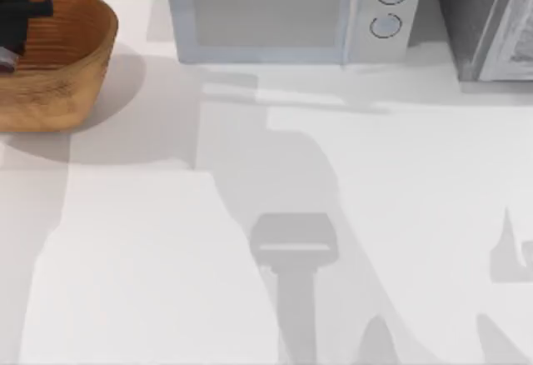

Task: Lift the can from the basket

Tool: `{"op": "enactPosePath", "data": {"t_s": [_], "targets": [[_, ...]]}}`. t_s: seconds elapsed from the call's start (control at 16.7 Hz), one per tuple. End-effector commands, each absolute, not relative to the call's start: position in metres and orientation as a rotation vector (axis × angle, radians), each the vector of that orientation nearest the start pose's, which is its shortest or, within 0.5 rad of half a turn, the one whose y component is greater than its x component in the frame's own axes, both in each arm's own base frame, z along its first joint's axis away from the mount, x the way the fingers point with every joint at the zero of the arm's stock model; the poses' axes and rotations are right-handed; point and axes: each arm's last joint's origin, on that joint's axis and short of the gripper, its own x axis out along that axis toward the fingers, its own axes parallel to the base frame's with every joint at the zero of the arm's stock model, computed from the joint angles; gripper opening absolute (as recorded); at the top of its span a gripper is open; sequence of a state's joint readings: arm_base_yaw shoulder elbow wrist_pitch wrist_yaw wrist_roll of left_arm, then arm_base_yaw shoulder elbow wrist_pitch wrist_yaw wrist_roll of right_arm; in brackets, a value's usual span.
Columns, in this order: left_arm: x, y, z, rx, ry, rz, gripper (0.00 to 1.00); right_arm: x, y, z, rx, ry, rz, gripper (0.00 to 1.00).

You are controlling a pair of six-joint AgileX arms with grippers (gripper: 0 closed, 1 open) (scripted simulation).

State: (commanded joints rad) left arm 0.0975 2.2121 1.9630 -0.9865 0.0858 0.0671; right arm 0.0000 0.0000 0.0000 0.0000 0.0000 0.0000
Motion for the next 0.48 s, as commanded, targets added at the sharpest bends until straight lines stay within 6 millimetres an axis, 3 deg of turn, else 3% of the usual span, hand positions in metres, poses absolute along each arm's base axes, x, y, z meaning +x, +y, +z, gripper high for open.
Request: {"op": "enactPosePath", "data": {"t_s": [0.12, 0.24, 0.36, 0.48], "targets": [[0.437, 0.046, 0.245, -0.047, 1.122, 0.008, 0.00, 0.106, -0.001, 0.160, 0.000, 0.000, 0.000, 1.00], [0.396, 0.041, 0.275, -0.032, 1.000, 0.031, 0.00, 0.106, -0.001, 0.160, 0.000, 0.000, 0.000, 1.00], [0.344, 0.034, 0.297, -0.020, 0.869, 0.050, 0.00, 0.106, -0.001, 0.160, 0.000, 0.000, 0.000, 1.00], [0.286, 0.026, 0.306, -0.011, 0.734, 0.063, 0.00, 0.106, -0.001, 0.160, 0.000, 0.000, 0.000, 1.00]]}}
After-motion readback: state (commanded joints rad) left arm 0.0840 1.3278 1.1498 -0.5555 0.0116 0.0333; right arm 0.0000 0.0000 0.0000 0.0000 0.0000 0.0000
